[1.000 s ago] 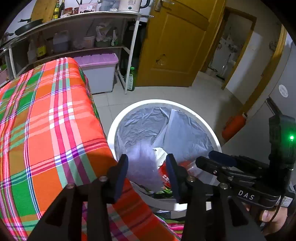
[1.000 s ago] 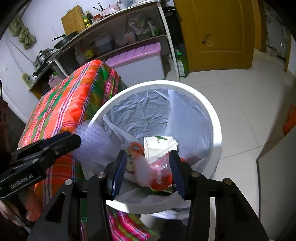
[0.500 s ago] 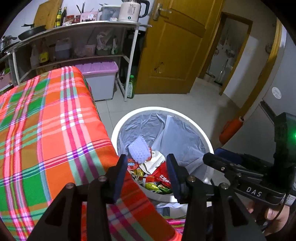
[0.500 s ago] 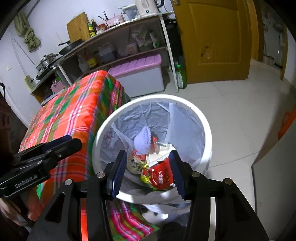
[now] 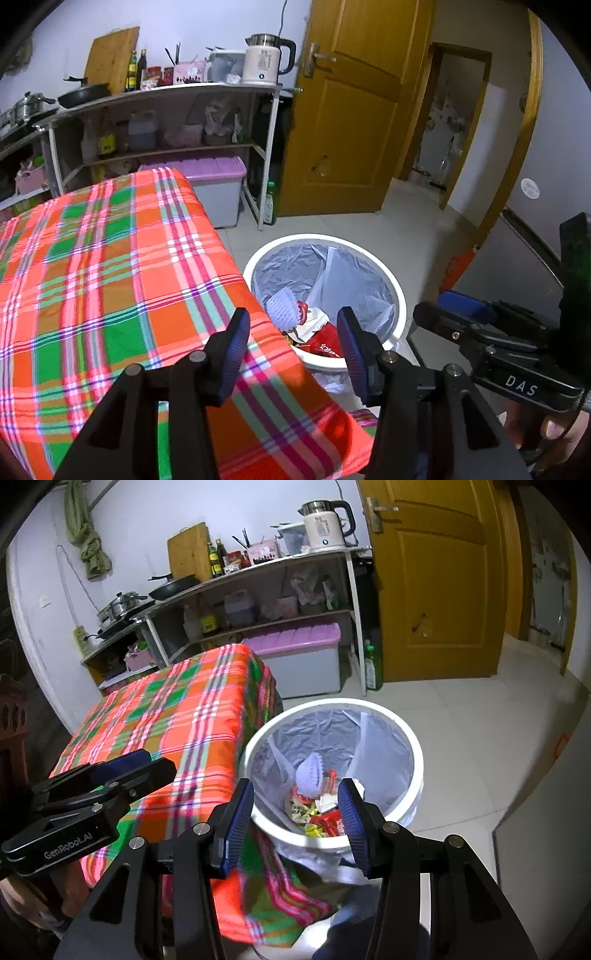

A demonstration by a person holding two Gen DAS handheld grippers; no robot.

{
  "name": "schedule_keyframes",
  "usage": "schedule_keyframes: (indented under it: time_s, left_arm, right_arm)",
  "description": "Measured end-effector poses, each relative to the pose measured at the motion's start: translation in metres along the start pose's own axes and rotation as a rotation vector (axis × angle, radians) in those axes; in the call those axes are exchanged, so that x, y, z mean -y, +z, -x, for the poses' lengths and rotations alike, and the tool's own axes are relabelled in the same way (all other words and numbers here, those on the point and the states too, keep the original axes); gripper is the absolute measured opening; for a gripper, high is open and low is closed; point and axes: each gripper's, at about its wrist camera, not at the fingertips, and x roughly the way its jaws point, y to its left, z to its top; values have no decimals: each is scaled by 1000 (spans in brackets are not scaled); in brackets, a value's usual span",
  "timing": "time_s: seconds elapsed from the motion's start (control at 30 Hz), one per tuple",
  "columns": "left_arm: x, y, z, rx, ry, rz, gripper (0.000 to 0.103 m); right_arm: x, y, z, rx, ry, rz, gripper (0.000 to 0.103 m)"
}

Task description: Collect trash

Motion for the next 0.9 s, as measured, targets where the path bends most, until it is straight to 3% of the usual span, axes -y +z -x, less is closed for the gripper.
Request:
schedule_keyframes:
  time_s: [0.33,0.9]
  left_arm:
    - [0,-22,42,59,30,-9,51]
    - [-2,-53,68,60,72,3,54]
  right_arm:
    - [-25,-17,38,38,-2,36,48]
    - [-43,-43,61,43,-1,69,49]
